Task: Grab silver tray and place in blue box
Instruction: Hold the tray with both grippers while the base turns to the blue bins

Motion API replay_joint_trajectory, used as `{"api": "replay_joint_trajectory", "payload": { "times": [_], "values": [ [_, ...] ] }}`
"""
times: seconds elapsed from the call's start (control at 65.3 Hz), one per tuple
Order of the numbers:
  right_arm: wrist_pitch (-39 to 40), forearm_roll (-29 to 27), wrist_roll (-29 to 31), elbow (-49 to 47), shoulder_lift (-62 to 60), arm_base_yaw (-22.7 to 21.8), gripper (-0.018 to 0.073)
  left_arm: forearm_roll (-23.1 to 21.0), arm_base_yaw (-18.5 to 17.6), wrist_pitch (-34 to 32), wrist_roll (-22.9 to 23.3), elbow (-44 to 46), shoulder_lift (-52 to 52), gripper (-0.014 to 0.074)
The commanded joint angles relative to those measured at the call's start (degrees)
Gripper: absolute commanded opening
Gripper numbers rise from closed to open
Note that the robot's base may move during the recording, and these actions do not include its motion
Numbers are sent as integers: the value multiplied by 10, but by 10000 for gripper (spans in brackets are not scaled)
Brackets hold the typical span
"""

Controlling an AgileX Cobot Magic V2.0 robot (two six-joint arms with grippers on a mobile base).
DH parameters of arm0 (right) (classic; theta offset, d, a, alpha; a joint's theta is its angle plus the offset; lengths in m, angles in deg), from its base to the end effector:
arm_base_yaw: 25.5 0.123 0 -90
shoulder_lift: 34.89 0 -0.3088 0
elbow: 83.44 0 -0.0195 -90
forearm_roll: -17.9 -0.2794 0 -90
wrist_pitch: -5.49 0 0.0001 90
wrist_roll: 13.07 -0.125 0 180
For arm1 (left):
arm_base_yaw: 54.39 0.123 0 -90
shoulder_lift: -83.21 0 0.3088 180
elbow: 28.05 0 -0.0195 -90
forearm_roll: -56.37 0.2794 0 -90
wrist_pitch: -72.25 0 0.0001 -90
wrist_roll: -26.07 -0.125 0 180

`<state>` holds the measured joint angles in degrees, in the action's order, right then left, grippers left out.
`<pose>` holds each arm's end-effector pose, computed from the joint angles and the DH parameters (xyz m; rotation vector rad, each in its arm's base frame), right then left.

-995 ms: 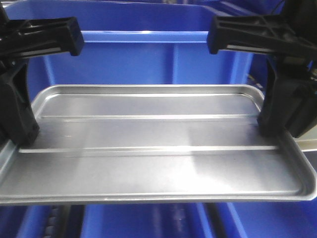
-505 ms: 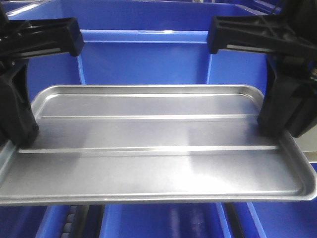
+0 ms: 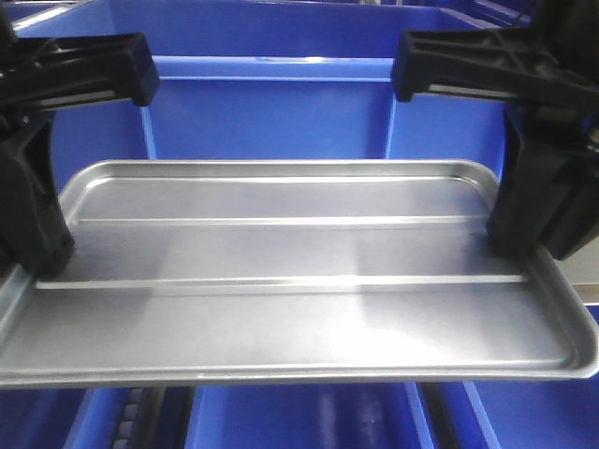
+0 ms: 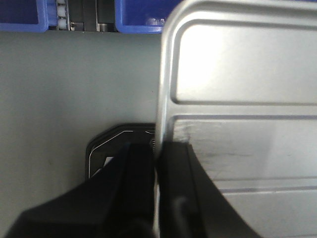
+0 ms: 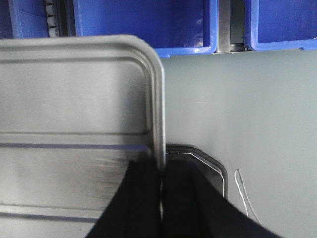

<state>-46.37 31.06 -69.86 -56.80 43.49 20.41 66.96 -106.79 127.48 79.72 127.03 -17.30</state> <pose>0.1986 0.1729 0.2594 0.1150 2.7156 0.2551 0.1754 -0.1968 0.2604 0.0786 2.7812 -0.2557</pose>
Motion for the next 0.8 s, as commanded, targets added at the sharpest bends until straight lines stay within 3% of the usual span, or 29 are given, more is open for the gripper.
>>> {"api": "replay_joint_trajectory", "payload": {
  "times": [0.0,0.475,0.612,0.781],
  "values": [
    [-10,31,7,-14,-17,-3,58,21,3,13,5,17,-17,-15],
    [-7,31,8,-14,-17,-3,58,21,3,12,5,17,-17,-15],
    [-11,28,24,-34,-17,-7,58,22,3,10,-31,30,-17,-15],
    [-15,4,110,-97,-17,-20,58,24,8,-4,-60,87,-17,-15]
  ]
}}
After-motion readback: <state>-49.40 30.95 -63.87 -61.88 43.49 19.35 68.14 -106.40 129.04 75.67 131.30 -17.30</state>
